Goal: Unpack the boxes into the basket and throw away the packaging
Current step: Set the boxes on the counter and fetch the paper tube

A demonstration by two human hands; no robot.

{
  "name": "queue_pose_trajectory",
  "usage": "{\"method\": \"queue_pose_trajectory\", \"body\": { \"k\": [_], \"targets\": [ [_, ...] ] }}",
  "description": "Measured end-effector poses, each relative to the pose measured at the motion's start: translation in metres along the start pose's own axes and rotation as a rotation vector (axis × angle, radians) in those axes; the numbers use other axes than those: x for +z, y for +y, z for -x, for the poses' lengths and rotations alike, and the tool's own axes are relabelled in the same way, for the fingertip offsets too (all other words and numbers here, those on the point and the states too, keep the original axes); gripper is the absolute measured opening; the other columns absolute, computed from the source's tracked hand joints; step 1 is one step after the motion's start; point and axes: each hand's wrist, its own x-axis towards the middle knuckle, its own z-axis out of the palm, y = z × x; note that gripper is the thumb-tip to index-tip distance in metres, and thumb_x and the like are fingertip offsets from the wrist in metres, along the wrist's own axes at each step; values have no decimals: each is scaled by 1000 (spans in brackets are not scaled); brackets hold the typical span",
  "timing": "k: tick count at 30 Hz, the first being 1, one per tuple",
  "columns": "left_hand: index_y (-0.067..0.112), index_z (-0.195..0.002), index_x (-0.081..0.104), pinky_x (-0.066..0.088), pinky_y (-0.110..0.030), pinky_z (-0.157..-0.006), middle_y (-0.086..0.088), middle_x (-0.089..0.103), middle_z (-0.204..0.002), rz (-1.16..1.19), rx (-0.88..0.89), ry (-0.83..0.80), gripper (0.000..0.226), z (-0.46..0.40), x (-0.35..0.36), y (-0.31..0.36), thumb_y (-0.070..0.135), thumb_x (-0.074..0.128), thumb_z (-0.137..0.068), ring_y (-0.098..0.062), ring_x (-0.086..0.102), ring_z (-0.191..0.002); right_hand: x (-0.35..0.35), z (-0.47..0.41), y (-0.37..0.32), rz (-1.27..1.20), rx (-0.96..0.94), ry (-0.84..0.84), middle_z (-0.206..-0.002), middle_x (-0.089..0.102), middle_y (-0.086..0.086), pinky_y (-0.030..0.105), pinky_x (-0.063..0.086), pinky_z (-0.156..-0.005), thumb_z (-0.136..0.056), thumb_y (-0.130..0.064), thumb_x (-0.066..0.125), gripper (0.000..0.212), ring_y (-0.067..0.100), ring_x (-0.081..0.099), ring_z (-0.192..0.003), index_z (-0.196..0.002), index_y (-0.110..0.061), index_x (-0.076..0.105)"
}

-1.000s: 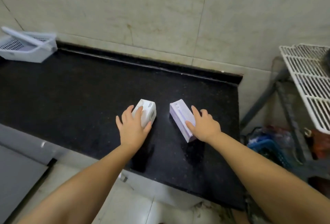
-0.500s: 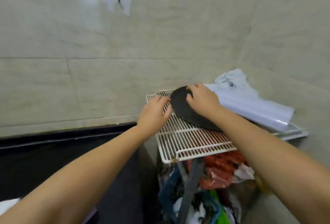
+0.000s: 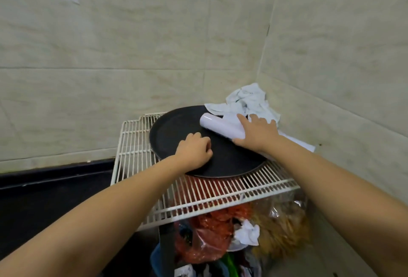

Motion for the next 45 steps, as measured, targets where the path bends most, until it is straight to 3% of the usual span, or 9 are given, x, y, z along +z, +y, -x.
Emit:
{"method": "queue_pose_trajectory", "body": {
  "k": [4,6,11,17,23,29,34,40,45],
  "targets": [
    [20,-101,56,40,-39,-81,-7,51,-106,-19,-9,19,20,-3,3,0,33,47,-91,-25,47,-101,-4,-15,24,-291,2,-146,-153,30,9,45,33,-109,-71,-72,55,100,32,36,-135,-148,-25,10],
    [19,-101,56,40,-40,-82,-8,51,-108,-34,-10,30,20,-2,5,0,33,47,-90,-27,47,-103,-3,-18,33,-274,-1,-171,-149,38,10,42,37,-105,-73,-66,59,98,32,41,-131,-147,-18,16],
    [17,-100,53,40,-41,-84,-9,49,-110,-47,-2,8,18,0,3,1,31,48,-90,-28,45,-106,-7,-21,30,-170,1,-140,-114,64,8,34,44,-74,-72,-65,60,62,24,53,-89,-107,-13,55],
    [18,-110,55,45,-44,-91,-9,49,-117,-2,71,-80,24,20,-11,-11,31,47,-91,-27,46,-110,-38,-6,-6,-222,-47,-12,-97,64,8,36,47,-74,-74,-68,54,62,25,56,-84,-96,-11,59],
    [12,-108,61,46,-38,-89,-13,59,-110,112,13,182,24,79,-57,-82,21,48,-90,-27,55,-102,-102,8,-101,-274,-164,96,-81,61,7,30,40,-56,-73,-67,56,53,26,56,-71,-88,-16,56],
    [10,-111,59,42,-33,-85,-14,60,-111,165,-235,232,25,177,-98,-209,18,48,-91,-30,58,-99,-144,37,-255,-377,-323,121,-77,58,8,29,35,-50,-76,-59,59,47,27,53,-66,-86,-13,57],
    [12,-108,60,48,-37,-80,-14,61,-110,100,-427,174,25,257,-90,-291,22,46,-89,-31,59,-95,-142,72,-378,-619,-486,36,-78,60,5,30,39,-59,-76,-57,61,40,27,56,-73,-79,-17,55],
    [9,-104,58,48,-41,-86,-17,57,-112,191,-662,68,25,316,-27,-336,23,46,-88,-35,56,-101,-66,101,-468,-759,-547,-187,-93,67,8,30,47,-66,-78,-51,62,36,27,63,-82,-92,-17,60],
    [12,-133,36,42,-46,-88,-16,38,-133,210,-1035,181,56,330,32,-341,44,49,-89,-35,39,-124,16,103,-481,-647,-451,-287,-103,66,9,36,52,-71,-76,-57,60,55,27,63,-88,-106,-11,59]
  ]
}}
